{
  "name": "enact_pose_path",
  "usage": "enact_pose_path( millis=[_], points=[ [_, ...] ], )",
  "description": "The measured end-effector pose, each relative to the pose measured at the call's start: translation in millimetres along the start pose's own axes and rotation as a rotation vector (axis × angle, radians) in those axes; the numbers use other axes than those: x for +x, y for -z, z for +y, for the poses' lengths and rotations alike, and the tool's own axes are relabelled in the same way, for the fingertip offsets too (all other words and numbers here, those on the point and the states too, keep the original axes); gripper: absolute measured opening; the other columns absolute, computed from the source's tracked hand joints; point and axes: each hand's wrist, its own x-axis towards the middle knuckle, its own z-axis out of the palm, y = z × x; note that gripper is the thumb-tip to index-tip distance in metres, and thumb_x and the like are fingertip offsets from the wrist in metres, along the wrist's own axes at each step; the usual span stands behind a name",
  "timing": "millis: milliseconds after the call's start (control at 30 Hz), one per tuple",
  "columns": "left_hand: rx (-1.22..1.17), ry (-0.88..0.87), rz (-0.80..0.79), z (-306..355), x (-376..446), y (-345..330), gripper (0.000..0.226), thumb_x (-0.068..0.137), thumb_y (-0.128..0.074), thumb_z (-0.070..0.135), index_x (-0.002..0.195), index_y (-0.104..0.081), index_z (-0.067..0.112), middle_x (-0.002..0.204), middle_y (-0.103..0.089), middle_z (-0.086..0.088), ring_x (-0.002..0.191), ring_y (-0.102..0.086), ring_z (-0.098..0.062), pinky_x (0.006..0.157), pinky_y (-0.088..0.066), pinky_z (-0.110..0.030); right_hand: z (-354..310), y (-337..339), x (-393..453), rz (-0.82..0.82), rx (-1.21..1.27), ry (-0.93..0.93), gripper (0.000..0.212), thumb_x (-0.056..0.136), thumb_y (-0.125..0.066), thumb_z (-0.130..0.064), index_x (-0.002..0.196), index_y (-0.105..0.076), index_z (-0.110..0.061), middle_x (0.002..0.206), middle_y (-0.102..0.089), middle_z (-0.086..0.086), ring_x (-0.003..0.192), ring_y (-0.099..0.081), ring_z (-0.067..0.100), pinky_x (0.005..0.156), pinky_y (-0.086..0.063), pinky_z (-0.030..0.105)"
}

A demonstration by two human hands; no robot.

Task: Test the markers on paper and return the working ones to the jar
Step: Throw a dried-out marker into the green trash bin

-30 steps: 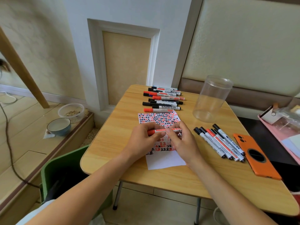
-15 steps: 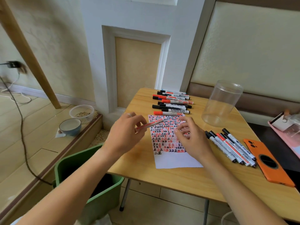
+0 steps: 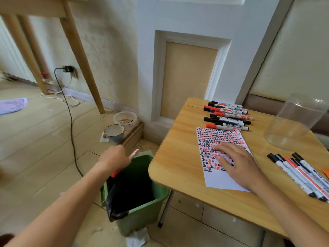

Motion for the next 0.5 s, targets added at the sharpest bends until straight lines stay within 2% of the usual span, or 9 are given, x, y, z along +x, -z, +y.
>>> enact_pose_path(
  millis=[100,167,233,300,367,500],
  points=[
    [-0.014,0.009,-0.151,-6.9,5.5,-15.5,0.01,0.089,-0.069,0.023,0.09,-0.066,0.013,0.09,-0.072,-0.005,0.085,-0.072,-0.019,0.08,-0.063,-0.035,-0.3,0.1,-0.8,0.006,-0.006,0.003,0.046,0.098,-0.043,-0.056,0.139,-0.057,-0.043,0.152,-0.048,-0.01,0.143,-0.039,0.015,0.117,-0.034,0.044],
    [-0.018,0.011,-0.191,-7.4,10.5,-23.1,0.012,0.089,-0.069,0.024,0.089,-0.067,0.013,0.088,-0.071,-0.004,0.081,-0.071,-0.019,0.075,-0.061,-0.032,-0.5,-0.2,-1.0,0.018,-0.008,0.009,0.052,0.093,-0.037,-0.061,0.137,-0.058,-0.043,0.151,-0.05,-0.01,0.142,-0.041,0.015,0.116,-0.036,0.045],
    [-0.024,0.01,-0.164,-2.1,15.4,-25.9,0.019,0.089,-0.069,0.032,0.094,-0.065,0.014,0.088,-0.068,-0.001,0.076,-0.066,-0.017,0.07,-0.058,-0.029,-0.6,-0.5,-1.0,0.022,-0.01,0.006,0.053,0.093,-0.036,-0.062,0.137,-0.059,-0.043,0.15,-0.05,-0.01,0.142,-0.041,0.015,0.116,-0.036,0.045],
    [-0.063,-0.01,-0.061,11.9,18.4,-22.1,0.023,0.09,-0.068,0.034,0.105,-0.063,0.016,0.094,-0.065,-0.001,0.083,-0.065,-0.017,0.079,-0.06,-0.035,0.4,-1.0,-0.8,0.022,-0.015,0.001,0.055,0.093,-0.035,-0.063,0.137,-0.059,-0.042,0.151,-0.05,-0.011,0.142,-0.041,0.015,0.116,-0.037,0.046],
    [-0.2,-0.048,0.106,34.2,17.1,-11.6,0.023,0.092,-0.065,0.028,0.112,-0.065,0.018,0.1,-0.067,-0.001,0.089,-0.065,-0.019,0.081,-0.06,-0.04,1.6,-1.8,-0.8,0.018,-0.032,-0.001,0.056,0.093,-0.033,-0.064,0.139,-0.058,-0.042,0.151,-0.048,-0.012,0.142,-0.04,0.014,0.116,-0.037,0.047],
    [-0.464,-0.184,0.476,93.7,1.2,11.5,0.021,0.093,-0.057,0.019,0.112,-0.068,0.02,0.105,-0.067,0.001,0.091,-0.063,-0.018,0.08,-0.056,-0.039,0.8,-2.8,-0.1,0.01,-0.05,-0.009,0.052,0.096,-0.034,-0.062,0.141,-0.054,-0.044,0.154,-0.045,-0.015,0.143,-0.037,0.01,0.118,-0.034,0.043]
  ],
)
